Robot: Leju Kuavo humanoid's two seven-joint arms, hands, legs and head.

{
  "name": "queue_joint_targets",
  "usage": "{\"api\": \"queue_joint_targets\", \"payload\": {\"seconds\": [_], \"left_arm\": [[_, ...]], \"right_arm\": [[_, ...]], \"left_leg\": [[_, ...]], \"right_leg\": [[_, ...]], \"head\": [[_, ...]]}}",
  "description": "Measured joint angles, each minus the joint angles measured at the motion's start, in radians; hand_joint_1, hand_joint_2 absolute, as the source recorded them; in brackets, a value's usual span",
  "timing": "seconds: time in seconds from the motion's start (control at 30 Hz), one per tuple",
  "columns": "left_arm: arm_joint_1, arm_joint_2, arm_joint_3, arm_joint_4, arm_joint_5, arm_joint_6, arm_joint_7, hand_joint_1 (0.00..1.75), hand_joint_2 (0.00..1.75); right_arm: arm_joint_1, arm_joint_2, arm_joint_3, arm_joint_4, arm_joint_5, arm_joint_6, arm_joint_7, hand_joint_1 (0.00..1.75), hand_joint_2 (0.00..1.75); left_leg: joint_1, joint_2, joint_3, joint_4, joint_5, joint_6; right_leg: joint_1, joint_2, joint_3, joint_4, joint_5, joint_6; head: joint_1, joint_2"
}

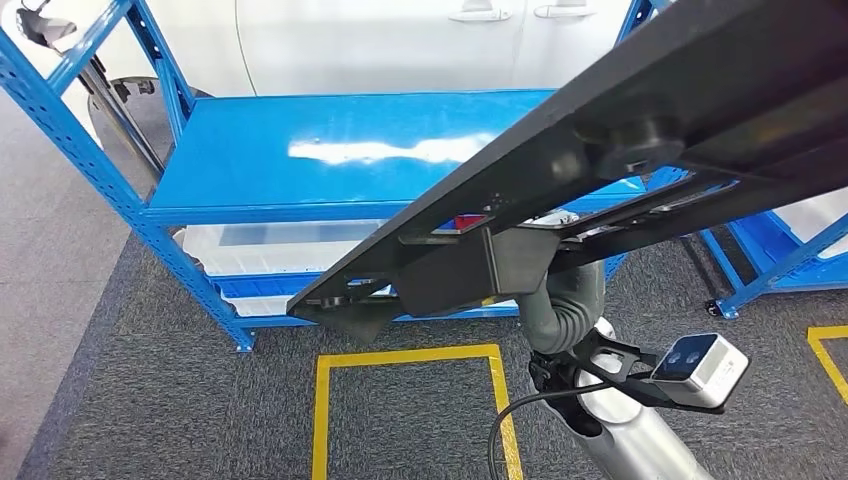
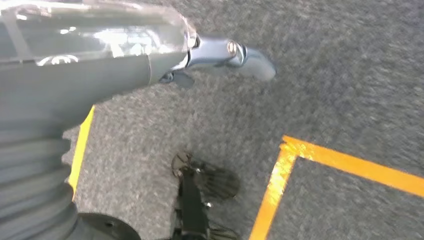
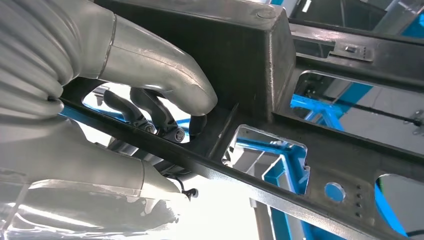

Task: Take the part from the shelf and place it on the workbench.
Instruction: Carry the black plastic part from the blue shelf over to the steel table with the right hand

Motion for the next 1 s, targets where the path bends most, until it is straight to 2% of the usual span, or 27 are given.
{"api": "queue_joint_targets", "payload": {"seconds": [0.03,0.07,0.1,0.13,0.17,0.2,0.23,0.27,0.33,0.37,0.4,0.43,0.5,0.53,0.57,0.6,0.63,0.7,0.73,0.77,0.83,0.87,0.93,1.0], "left_arm": [[0.001,-0.002,0.001,0.0,0.004,0.003,0.003,0.0,1.75],[0.001,-0.004,0.003,0.0,0.007,0.007,0.006,0.0,1.75],[0.002,-0.007,0.004,0.0,0.009,0.01,0.009,0.0,1.75],[0.003,-0.01,0.005,0.0,0.011,0.012,0.013,0.0,1.75],[0.004,-0.012,0.006,0.0,0.014,0.013,0.017,0.0,1.75],[0.004,-0.014,0.006,0.0,0.015,0.015,0.02,0.0,1.75],[0.004,-0.015,0.008,0.0,0.016,0.018,0.023,0.0,1.75],[0.005,-0.016,0.009,0.0,0.017,0.021,0.024,0.0,1.75],[0.007,-0.015,0.011,0.0,0.016,0.033,0.028,0.0,1.75],[0.007,-0.014,0.011,0.0,0.014,0.04,0.029,0.0,1.75],[0.007,-0.013,0.012,0.0,0.013,0.045,0.031,0.0,1.75],[0.007,-0.012,0.012,0.0,0.011,0.053,0.031,0.0,1.75],[0.007,-0.012,0.012,0.0,0.009,0.077,0.024,0.0,1.75],[0.007,-0.012,0.012,0.0,0.008,0.093,0.018,0.0,1.75],[0.007,-0.012,0.013,0.0,0.006,0.105,0.012,0.0,1.75],[0.008,-0.012,0.013,0.0,0.005,0.112,0.006,0.0,1.75],[0.008,-0.012,0.013,0.0,0.004,0.113,0.001,0.0,1.75],[0.008,-0.011,0.013,0.0,-0.003,0.103,-0.006,0.0,1.75],[0.009,-0.011,0.013,0.0,-0.008,0.097,-0.007,0.0,1.75],[0.01,-0.011,0.012,0.0,-0.012,0.093,-0.007,0.0,1.75],[0.008,-0.012,0.012,0.0,-0.018,0.092,-0.006,0.0,1.75],[0.007,-0.012,0.011,0.0,-0.021,0.093,-0.004,0.0,1.75],[0.005,-0.014,0.009,0.0,-0.025,0.094,0.001,0.0,1.75],[0.007,-0.014,0.009,0.0,-0.029,0.094,0.009,0.0,1.75]], "right_arm": [[0.002,-0.002,0.0,0.0,0.001,0.005,0.0,1.75,1.75],[0.004,-0.003,0.0,0.001,0.001,0.01,0.0,1.75,1.75],[0.005,-0.005,0.0,0.002,-0.001,0.015,0.0,1.75,1.75],[0.003,-0.007,-0.001,0.004,-0.006,0.024,0.0,1.75,1.75],[-0.001,-0.011,-0.004,0.007,-0.015,0.034,0.0,1.75,1.75],[-0.007,-0.016,-0.007,0.01,-0.028,0.044,0.0,1.75,1.75],[-0.012,-0.022,-0.013,0.013,-0.043,0.053,0.0,1.75,1.75],[-0.017,-0.029,-0.019,0.017,-0.056,0.059,-0.001,1.75,1.75],[-0.021,-0.041,-0.033,0.02,-0.072,0.064,-0.001,1.75,1.75],[-0.022,-0.046,-0.039,0.021,-0.072,0.063,-0.001,1.75,1.75],[-0.022,-0.05,-0.044,0.02,-0.07,0.061,-0.001,1.75,1.75],[-0.019,-0.052,-0.048,0.017,-0.064,0.06,-0.001,1.75,1.75],[-0.003,-0.052,-0.053,0.006,-0.05,0.061,-0.001,1.75,1.75],[0.009,-0.052,-0.056,-0.001,-0.041,0.066,-0.001,1.75,1.75],[0.02,-0.051,-0.061,-0.008,-0.032,0.072,-0.001,1.75,1.75],[0.03,-0.05,-0.067,-0.016,-0.021,0.082,-0.001,1.75,1.75],[0.04,-0.047,-0.074,-0.025,-0.008,0.093,-0.001,1.75,1.75],[0.06,-0.035,-0.094,-0.05,0.021,0.112,-0.001,1.75,1.75],[0.07,-0.026,-0.104,-0.064,0.035,0.118,-0.002,1.75,1.75],[0.079,-0.017,-0.113,-0.078,0.046,0.123,-0.002,1.75,1.75],[0.098,-0.005,-0.13,-0.103,0.061,0.129,-0.002,1.75,1.75],[0.108,-0.002,-0.139,-0.115,0.066,0.132,-0.002,1.75,1.75],[0.122,0.003,-0.158,-0.136,0.074,0.144,-0.002,1.75,1.75],[0.135,0.009,-0.175,-0.151,0.078,0.164,-0.002,1.75,1.75]], "left_leg": [[0.0,0.0,-0.013,0.002,0.009,-0.001],[0.0,0.0,-0.024,0.005,0.016,-0.003],[0.001,0.001,-0.035,0.009,0.021,-0.005],[0.001,0.001,-0.044,0.014,0.025,-0.008],[0.0,0.002,-0.052,0.02,0.027,-0.011],[-0.001,0.003,-0.058,0.026,0.029,-0.014],[-0.002,0.005,-0.062,0.031,0.031,-0.019],[-0.003,0.007,-0.065,0.033,0.033,-0.024],[-0.002,0.011,-0.067,0.035,0.037,-0.034],[0.0,0.011,-0.071,0.041,0.03,-0.04],[0.0,0.009,-0.08,0.064,0.01,-0.045],[0.002,0.006,-0.098,0.107,-0.021,-0.049],[0.004,0.002,-0.15,0.239,-0.093,-0.055],[0.004,0.002,-0.172,0.298,-0.114,-0.056],[0.005,0.002,-0.182,0.328,-0.117,-0.057],[0.005,0.0,-0.174,0.32,-0.1,-0.055],[0.005,-0.005,-0.148,0.274,-0.067,-0.051],[0.006,-0.04,-0.073,0.13,-0.005,-0.039],[0.006,-0.058,-0.044,0.075,0.009,-0.035],[0.006,-0.071,-0.029,0.044,0.011,-0.032],[0.006,-0.062,-0.023,0.027,0.006,-0.028],[0.008,-0.05,-0.023,0.02,0.008,-0.024],[0.014,-0.027,-0.022,0.009,0.012,-0.015],[0.013,-0.004,-0.023,0.008,0.014,-0.01]], "right_leg": [[-0.002,0.0,-0.008,0.049,-0.012,0.003],[-0.003,0.0,-0.001,0.066,-0.001,0.005],[-0.004,0.0,0.027,0.044,0.023,0.007],[-0.005,-0.002,0.074,-0.017,0.047,0.007],[-0.004,-0.008,0.126,-0.091,0.057,0.005],[-0.001,-0.014,0.167,-0.154,0.06,-0.001],[0.001,-0.018,0.192,-0.198,0.055,-0.007],[0.005,-0.02,0.197,-0.213,0.049,-0.015],[0.005,-0.013,0.191,-0.218,0.055,-0.03],[0.003,-0.008,0.19,-0.22,0.06,-0.038],[0.001,-0.005,0.188,-0.223,0.065,-0.046],[0.0,0.0,0.186,-0.225,0.07,-0.052],[0.001,0.01,0.179,-0.225,0.075,-0.057],[0.002,0.016,0.176,-0.225,0.077,-0.057],[0.003,0.023,0.174,-0.224,0.079,-0.057],[0.003,0.031,0.173,-0.223,0.08,-0.056],[0.004,0.041,0.173,-0.223,0.081,-0.055],[0.005,0.059,0.171,-0.222,0.082,-0.051],[0.004,0.069,0.169,-0.221,0.084,-0.047],[0.002,0.078,0.165,-0.222,0.087,-0.041],[0.001,0.098,0.158,-0.223,0.093,-0.028],[0.002,0.096,0.154,-0.219,0.091,-0.022],[0.006,0.063,0.126,-0.167,0.056,-0.013],[0.004,0.024,0.066,-0.039,-0.009,-0.008]], "head": [[0.0,0.0],[0.0,0.0],[0.0,0.0],[0.0,0.0],[0.0,0.0],[0.0,0.0],[0.0,0.0],[0.0,0.0],[0.0,0.0],[0.0,0.0],[0.0,0.0],[0.0,0.0],[0.0,0.0],[0.0,0.0],[0.0,0.0],[0.0,0.0],[0.0,0.0],[0.0,0.0],[0.0,0.0],[0.0,0.0],[0.0,0.0],[0.0,0.0],[0.0,0.0],[0.0,0.0]]}}
